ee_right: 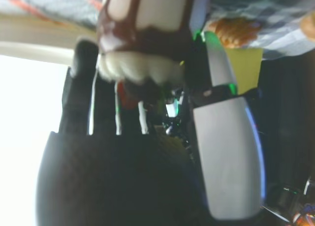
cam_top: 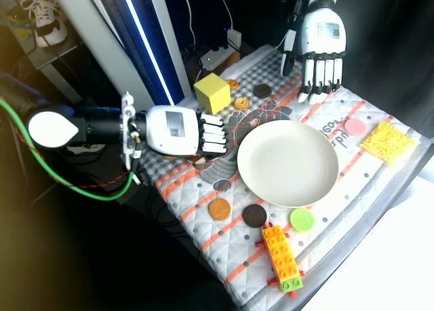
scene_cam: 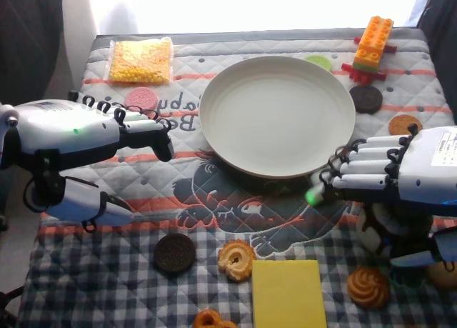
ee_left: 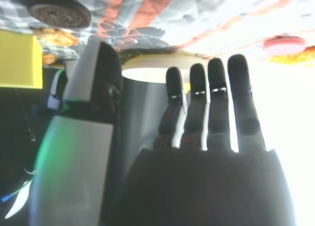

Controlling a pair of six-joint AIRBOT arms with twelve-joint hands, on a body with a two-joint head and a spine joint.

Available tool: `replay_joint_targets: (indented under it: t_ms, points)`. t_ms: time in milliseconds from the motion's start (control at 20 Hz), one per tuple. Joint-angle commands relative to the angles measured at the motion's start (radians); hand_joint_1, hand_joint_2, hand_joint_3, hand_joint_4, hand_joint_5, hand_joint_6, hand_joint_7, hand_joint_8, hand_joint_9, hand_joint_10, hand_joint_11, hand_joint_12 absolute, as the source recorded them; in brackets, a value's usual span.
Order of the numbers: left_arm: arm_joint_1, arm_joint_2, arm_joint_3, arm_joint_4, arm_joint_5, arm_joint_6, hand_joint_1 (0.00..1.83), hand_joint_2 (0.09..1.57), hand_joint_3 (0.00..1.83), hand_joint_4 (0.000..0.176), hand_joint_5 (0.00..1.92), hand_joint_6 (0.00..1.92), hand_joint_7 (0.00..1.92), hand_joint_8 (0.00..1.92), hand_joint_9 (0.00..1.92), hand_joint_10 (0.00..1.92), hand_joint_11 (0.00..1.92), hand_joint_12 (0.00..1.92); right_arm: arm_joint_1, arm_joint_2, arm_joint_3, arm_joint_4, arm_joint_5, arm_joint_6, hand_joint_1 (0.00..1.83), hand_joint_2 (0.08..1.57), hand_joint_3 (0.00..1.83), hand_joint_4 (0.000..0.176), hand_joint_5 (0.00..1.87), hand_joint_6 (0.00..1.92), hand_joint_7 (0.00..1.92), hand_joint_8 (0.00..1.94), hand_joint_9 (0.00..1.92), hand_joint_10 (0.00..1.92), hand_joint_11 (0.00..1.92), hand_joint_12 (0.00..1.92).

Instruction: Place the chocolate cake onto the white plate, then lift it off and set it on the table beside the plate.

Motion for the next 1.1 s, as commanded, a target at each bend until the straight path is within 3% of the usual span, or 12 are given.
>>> replay_joint_targets:
  t_ms: [0,100,150,200,400,450,500,650,750,800,950,1050]
  points:
    - [-0.008,0.008,0.006,-0.021,-0.070,-0.003,0.84,1.16,0.00,0.029,0.01,0.95,0.00,0.68,0.00,0.70,0.00,1.62,0.002,0.015,-0.007,0.031,0.061,0.000,0.69,1.15,0.00,0.047,0.00,0.02,0.00,0.01,0.00,0.01,0.00,0.37]
    - [-0.007,0.008,0.007,-0.023,-0.071,-0.003,0.87,1.16,0.00,0.014,0.01,0.97,0.00,0.70,0.00,0.80,0.00,1.67,0.002,0.049,-0.026,0.030,0.062,-0.001,0.57,1.09,0.00,0.087,0.00,0.00,0.00,0.00,0.00,0.00,0.00,0.02]
    - [-0.005,0.008,0.008,-0.024,-0.071,-0.003,0.85,1.16,0.00,0.021,0.00,0.95,0.00,0.61,0.00,0.70,0.00,1.63,0.006,0.077,-0.041,0.031,0.071,-0.001,0.55,1.06,0.00,0.050,0.00,0.00,0.00,0.00,0.00,0.00,0.00,0.00]
    - [-0.004,0.008,0.008,-0.027,-0.072,-0.003,0.85,1.16,0.00,0.021,0.00,0.95,0.00,0.61,0.00,0.70,0.00,1.63,0.013,0.092,-0.049,0.031,0.076,-0.002,0.55,1.06,0.00,0.050,0.00,0.00,0.00,0.00,0.00,0.00,0.00,0.00]
    - [0.012,0.014,0.010,-0.089,-0.085,-0.003,0.87,1.15,0.00,0.001,0.05,0.85,0.00,0.73,0.00,0.82,0.00,1.56,0.040,0.192,-0.122,0.131,0.114,-0.140,0.56,0.96,0.00,0.136,0.00,0.00,0.00,0.00,0.00,0.00,0.00,0.00]
    - [0.015,0.016,0.010,-0.099,-0.087,-0.003,0.87,1.15,0.00,0.004,0.06,0.84,0.00,0.76,0.00,0.87,0.00,1.57,0.040,0.211,-0.135,0.161,0.135,-0.168,0.54,0.99,0.00,0.122,0.00,0.00,0.00,0.00,0.00,0.00,0.00,0.00]
    - [0.019,0.019,0.009,-0.113,-0.092,-0.003,0.80,1.16,0.00,0.014,0.04,0.84,0.00,0.72,0.00,0.74,0.00,1.55,0.040,0.232,-0.150,0.203,0.157,-0.208,0.54,1.00,0.00,0.040,0.00,0.00,0.00,0.00,0.00,0.00,0.00,0.00]
    - [0.025,0.039,0.004,-0.161,-0.108,-0.003,0.79,1.15,0.00,0.024,0.03,0.91,0.00,0.79,0.00,0.92,0.00,1.66,0.042,0.261,-0.160,0.246,0.164,-0.219,0.61,1.04,0.00,0.080,0.00,0.00,0.00,0.00,0.00,0.00,0.01,0.00]
    - [0.020,0.068,-0.011,-0.181,-0.130,-0.003,0.82,1.15,0.00,0.055,0.00,0.90,0.00,0.75,0.00,0.74,0.00,1.60,0.042,0.279,-0.175,0.318,0.165,-0.298,0.58,1.11,0.00,0.047,0.00,0.00,0.00,0.00,0.00,0.00,0.01,0.33]
    - [0.013,0.084,-0.025,-0.211,-0.146,-0.003,0.79,1.17,0.00,0.049,0.00,0.81,0.00,0.57,0.00,0.42,0.00,1.20,0.040,0.294,-0.191,0.371,0.171,-0.370,0.56,1.12,0.00,0.000,0.00,0.00,0.00,0.00,0.04,0.02,0.00,0.91]
    - [0.000,0.120,-0.055,-0.267,-0.205,-0.003,0.83,1.15,0.00,0.035,0.01,0.59,0.06,0.41,0.00,0.43,0.00,1.09,0.020,0.308,-0.196,0.473,0.205,-0.453,0.59,1.14,0.00,0.000,0.00,0.00,0.00,0.00,0.00,0.00,0.00,0.84]
    - [-0.019,0.132,-0.060,-0.269,-0.234,-0.003,0.80,1.16,0.00,0.053,0.00,0.30,0.01,0.29,0.00,0.23,0.00,0.88,0.001,0.315,-0.202,0.554,0.233,-0.527,0.64,1.17,0.00,0.000,0.00,0.00,0.00,0.00,0.00,0.00,0.00,0.30]
